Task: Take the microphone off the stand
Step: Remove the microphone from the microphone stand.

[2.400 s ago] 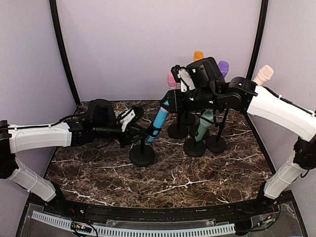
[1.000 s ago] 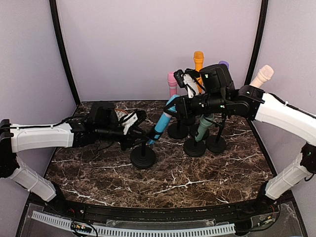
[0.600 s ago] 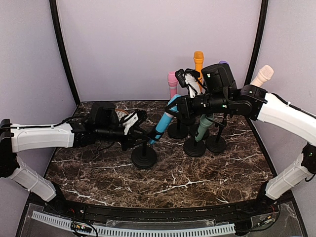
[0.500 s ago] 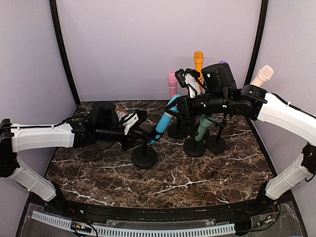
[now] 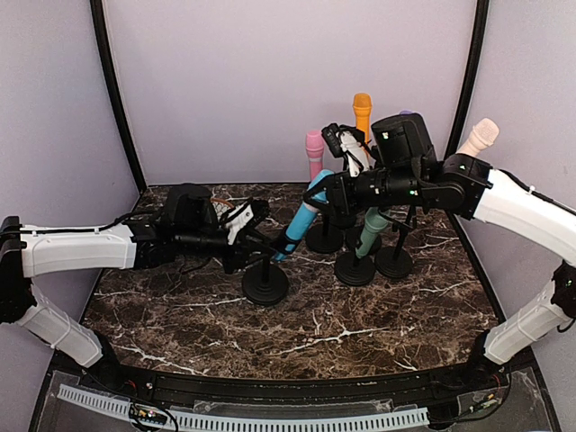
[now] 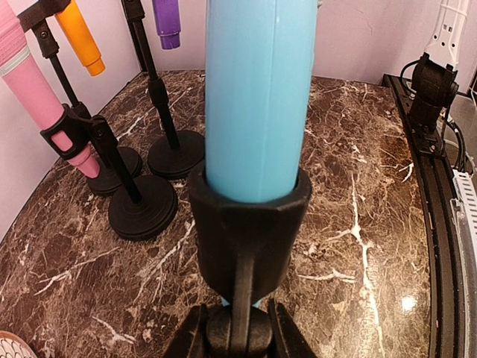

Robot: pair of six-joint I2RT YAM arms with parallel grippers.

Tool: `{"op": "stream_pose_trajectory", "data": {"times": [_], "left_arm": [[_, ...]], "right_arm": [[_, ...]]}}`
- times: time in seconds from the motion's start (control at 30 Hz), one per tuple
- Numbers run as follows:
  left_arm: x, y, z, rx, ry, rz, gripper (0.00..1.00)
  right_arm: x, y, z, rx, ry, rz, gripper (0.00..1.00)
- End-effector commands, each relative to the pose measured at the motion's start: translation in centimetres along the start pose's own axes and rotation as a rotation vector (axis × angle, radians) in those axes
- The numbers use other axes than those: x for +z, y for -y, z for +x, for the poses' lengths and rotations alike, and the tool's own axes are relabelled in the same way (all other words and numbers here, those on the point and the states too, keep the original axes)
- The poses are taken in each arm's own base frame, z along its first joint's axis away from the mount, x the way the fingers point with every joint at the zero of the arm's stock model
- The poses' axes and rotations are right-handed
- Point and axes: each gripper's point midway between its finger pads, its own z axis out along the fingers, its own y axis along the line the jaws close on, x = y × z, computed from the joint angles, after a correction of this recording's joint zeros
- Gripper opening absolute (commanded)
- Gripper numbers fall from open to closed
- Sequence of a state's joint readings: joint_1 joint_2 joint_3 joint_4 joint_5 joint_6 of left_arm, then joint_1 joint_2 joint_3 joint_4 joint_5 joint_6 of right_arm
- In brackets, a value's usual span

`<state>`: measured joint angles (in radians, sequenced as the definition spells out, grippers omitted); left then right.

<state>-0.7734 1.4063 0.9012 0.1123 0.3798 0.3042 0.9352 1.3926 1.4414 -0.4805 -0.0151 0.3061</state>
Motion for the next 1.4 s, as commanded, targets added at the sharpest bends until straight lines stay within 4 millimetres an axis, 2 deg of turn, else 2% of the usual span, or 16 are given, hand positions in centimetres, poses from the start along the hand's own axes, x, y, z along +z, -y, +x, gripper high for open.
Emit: {"op": "stream_pose_trajectory", "data": {"times": [0.0, 0.3, 0.4, 0.5, 0.7, 0.8, 1.03, 1.27, 1.37], "left_arm": [[-0.1, 0.5, 7.1, -0.082, -0.243, 0.002, 0.0], [0.1, 0.6, 7.3, -0.081, -0.251, 0.007, 0.0], [0.1, 0.6, 7.4, -0.082, -0.254, 0.004, 0.0], [0.1, 0.6, 7.4, -0.079, -0.256, 0.004, 0.0], [0.2, 0.6, 7.6, -0.079, -0.262, 0.003, 0.0], [0.3, 0.7, 7.7, -0.08, -0.264, 0.006, 0.0], [0.4, 0.7, 7.8, -0.082, -0.269, 0.007, 0.0], [0.4, 0.8, 7.8, -0.08, -0.272, 0.007, 0.0], [0.4, 0.7, 7.8, -0.079, -0.273, 0.006, 0.0]], "right_arm": [[-7.4, -2.5, -10.0, -0.038, 0.361, -0.087, 0.41], [-6.4, -6.4, -8.8, -0.111, 0.288, -0.313, 0.41], [-6.2, -6.9, -8.7, -0.12, 0.273, -0.338, 0.41], [-5.9, -5.9, -8.8, -0.106, 0.273, -0.279, 0.41], [-6.2, -0.6, -10.1, -0.007, 0.291, 0.036, 0.42], [-6.7, 0.8, -10.6, 0.043, 0.298, 0.114, 0.42], [-6.9, 2.2, -10.7, 0.105, 0.309, 0.193, 0.42], [-7.2, 2.0, -10.7, 0.102, 0.322, 0.174, 0.42], [-7.2, 0.9, -10.7, 0.074, 0.326, 0.111, 0.42]]}}
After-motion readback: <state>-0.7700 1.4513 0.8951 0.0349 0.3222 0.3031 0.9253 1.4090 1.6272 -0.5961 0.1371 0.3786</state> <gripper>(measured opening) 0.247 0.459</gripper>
